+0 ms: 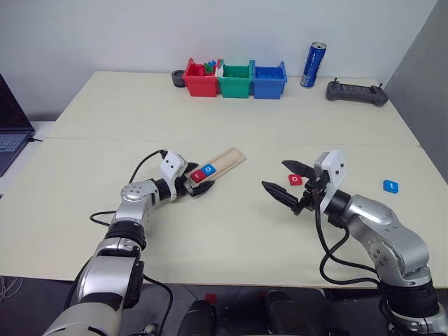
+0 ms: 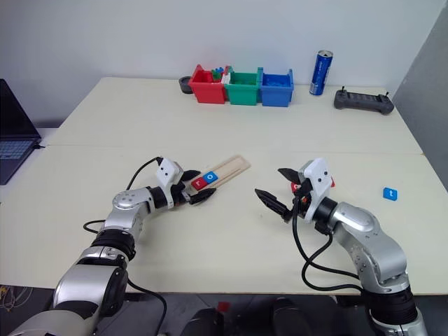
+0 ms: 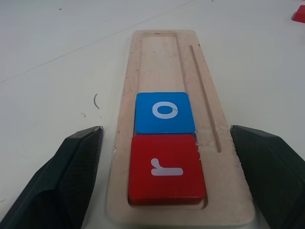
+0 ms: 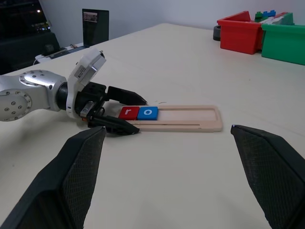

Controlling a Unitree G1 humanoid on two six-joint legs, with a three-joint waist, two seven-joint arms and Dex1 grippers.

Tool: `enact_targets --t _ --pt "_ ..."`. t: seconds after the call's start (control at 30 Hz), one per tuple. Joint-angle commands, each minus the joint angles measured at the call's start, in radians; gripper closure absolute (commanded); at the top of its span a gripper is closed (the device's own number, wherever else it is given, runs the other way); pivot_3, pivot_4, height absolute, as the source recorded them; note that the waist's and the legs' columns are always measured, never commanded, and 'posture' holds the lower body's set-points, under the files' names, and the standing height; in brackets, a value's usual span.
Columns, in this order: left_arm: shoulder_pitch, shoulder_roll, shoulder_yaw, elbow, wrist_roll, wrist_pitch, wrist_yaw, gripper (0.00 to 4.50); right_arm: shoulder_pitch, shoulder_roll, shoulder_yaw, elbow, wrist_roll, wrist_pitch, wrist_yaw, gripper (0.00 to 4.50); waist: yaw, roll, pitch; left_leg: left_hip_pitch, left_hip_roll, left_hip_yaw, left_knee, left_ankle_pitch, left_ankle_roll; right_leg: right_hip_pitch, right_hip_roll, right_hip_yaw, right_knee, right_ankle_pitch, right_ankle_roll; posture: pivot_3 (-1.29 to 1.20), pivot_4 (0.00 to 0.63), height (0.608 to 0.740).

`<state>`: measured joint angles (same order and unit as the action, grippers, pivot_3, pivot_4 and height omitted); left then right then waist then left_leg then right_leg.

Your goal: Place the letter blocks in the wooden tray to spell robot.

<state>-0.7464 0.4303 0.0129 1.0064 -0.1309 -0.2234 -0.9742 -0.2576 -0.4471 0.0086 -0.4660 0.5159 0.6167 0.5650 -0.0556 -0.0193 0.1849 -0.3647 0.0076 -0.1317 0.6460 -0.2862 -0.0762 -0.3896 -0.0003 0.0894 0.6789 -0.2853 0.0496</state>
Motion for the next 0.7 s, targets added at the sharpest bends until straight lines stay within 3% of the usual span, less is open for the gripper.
enact_targets --t 0.03,0.13,0.43,0.7 --pt "-0.002 -0.007 0.001 0.030 0.013 0.002 -0.013 0.37 -0.015 0.001 -0.024 -0.031 0.017 -0.010 -0.004 0.00 0.000 0.000 0.000 0.000 0.000 0.000 0.000 0.000 0.000 0.000 0.000 0.000 0.000 0.000 0.000 0.00 0.150 0.740" --pt "-0.003 -0.012 0.002 0.033 0.013 -0.002 -0.016 1.08 -0.012 -0.002 -0.030 -0.028 0.018 -0.011 -0.003 0.00 -0.001 0.000 0.000 0.000 0.000 0.000 0.000 0.000 0.000 0.000 0.000 0.000 0.000 0.000 0.000 0.00 0.150 0.740" --pt "0.008 -0.019 -0.015 -0.011 0.024 -0.040 -0.065 1.10 -0.003 -0.015 -0.039 -0.035 0.021 -0.013 0.011 0.00 -0.001 0.000 0.000 0.000 0.000 0.000 0.000 0.000 0.000 0.000 0.000 0.000 0.000 0.000 0.000 0.00 0.150 0.740" --pt "0.163 -0.004 -0.095 -0.331 -0.019 -0.029 -0.305 1.10 0.132 -0.153 -0.048 -0.097 0.033 -0.095 0.196 0.00 0.001 0.000 0.000 -0.001 0.000 0.000 -0.001 0.000 0.000 0.000 -0.001 0.000 -0.002 -0.001 0.000 0.00 0.150 0.740"
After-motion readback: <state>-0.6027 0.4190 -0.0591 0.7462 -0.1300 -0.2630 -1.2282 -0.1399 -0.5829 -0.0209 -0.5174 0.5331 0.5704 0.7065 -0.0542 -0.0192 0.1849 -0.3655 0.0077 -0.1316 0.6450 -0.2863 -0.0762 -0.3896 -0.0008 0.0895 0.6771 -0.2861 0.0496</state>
